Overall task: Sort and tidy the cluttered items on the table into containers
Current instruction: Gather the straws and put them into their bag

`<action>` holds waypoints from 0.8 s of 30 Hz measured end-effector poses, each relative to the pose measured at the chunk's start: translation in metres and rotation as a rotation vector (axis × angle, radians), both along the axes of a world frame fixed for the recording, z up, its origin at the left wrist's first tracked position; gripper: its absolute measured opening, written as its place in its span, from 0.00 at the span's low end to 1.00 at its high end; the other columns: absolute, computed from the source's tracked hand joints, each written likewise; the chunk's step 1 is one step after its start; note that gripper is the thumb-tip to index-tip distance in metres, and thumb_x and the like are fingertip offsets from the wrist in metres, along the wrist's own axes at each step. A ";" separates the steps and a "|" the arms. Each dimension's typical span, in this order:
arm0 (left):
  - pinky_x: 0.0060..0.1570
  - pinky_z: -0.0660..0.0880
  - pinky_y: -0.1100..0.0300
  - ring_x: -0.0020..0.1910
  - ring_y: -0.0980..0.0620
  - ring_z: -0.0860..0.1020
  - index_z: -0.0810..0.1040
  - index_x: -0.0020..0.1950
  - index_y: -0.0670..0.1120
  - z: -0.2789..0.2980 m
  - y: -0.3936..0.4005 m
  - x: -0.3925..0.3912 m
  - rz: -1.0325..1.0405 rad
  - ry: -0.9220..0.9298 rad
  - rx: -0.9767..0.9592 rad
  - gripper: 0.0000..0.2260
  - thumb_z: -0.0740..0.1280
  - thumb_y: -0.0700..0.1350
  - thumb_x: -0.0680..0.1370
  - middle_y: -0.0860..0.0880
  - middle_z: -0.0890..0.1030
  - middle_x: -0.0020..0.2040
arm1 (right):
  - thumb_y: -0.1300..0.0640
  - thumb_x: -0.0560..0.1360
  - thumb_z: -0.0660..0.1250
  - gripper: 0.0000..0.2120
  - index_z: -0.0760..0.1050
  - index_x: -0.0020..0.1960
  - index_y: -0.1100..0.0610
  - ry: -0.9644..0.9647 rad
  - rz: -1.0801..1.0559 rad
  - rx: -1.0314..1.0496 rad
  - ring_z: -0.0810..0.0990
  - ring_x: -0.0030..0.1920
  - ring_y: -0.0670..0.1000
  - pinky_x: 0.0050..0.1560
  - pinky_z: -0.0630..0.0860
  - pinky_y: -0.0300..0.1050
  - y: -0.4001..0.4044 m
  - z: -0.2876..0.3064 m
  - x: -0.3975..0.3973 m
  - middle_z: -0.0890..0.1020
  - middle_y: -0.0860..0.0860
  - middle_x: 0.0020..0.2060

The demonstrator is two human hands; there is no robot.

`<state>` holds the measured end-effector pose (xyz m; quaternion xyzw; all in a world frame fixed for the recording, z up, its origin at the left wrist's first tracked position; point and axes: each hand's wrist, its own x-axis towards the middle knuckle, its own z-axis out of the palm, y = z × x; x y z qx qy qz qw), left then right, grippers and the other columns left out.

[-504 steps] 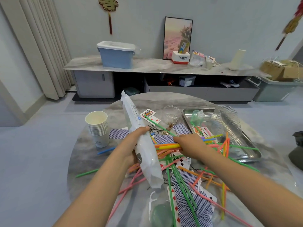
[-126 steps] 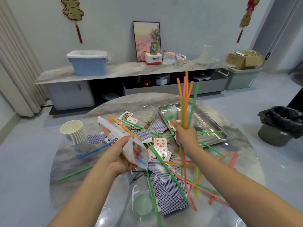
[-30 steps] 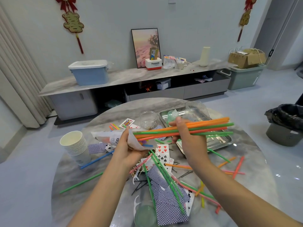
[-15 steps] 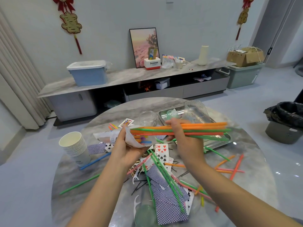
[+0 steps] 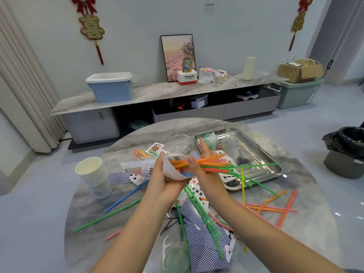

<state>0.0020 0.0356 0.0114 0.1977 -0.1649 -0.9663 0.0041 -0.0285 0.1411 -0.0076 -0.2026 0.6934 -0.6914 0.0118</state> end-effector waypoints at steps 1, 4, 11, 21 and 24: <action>0.46 0.71 0.39 0.50 0.36 0.77 0.74 0.55 0.36 0.003 -0.003 0.001 0.014 0.002 0.008 0.20 0.63 0.54 0.78 0.33 0.81 0.46 | 0.31 0.61 0.66 0.40 0.59 0.69 0.40 0.013 -0.036 -0.021 0.64 0.68 0.37 0.63 0.64 0.29 0.001 0.000 0.000 0.62 0.43 0.70; 0.47 0.71 0.38 0.52 0.36 0.76 0.74 0.53 0.36 0.006 -0.010 0.001 0.045 -0.001 0.017 0.20 0.64 0.54 0.78 0.34 0.80 0.48 | 0.38 0.62 0.70 0.35 0.60 0.66 0.38 0.116 -0.150 -0.142 0.70 0.64 0.41 0.64 0.70 0.43 0.006 0.003 0.005 0.68 0.44 0.65; 0.52 0.70 0.35 0.54 0.35 0.76 0.74 0.51 0.35 0.002 -0.009 0.000 0.027 0.011 -0.014 0.20 0.63 0.53 0.78 0.34 0.79 0.52 | 0.41 0.77 0.54 0.25 0.53 0.72 0.42 0.470 -0.167 0.075 0.59 0.72 0.44 0.71 0.55 0.38 0.007 0.014 0.007 0.60 0.40 0.70; 0.54 0.71 0.38 0.58 0.37 0.76 0.73 0.58 0.36 -0.004 -0.005 -0.003 0.005 0.004 -0.052 0.22 0.63 0.55 0.77 0.35 0.78 0.58 | 0.42 0.80 0.44 0.28 0.47 0.77 0.51 0.662 -0.154 0.367 0.48 0.76 0.48 0.75 0.47 0.46 0.005 -0.010 0.009 0.49 0.45 0.76; 0.59 0.70 0.41 0.56 0.39 0.76 0.75 0.57 0.37 -0.004 -0.006 -0.004 0.022 -0.014 -0.061 0.22 0.61 0.55 0.78 0.36 0.79 0.55 | 0.40 0.80 0.39 0.29 0.42 0.77 0.51 0.786 -0.039 0.588 0.45 0.77 0.48 0.74 0.46 0.51 0.001 -0.016 0.008 0.46 0.46 0.77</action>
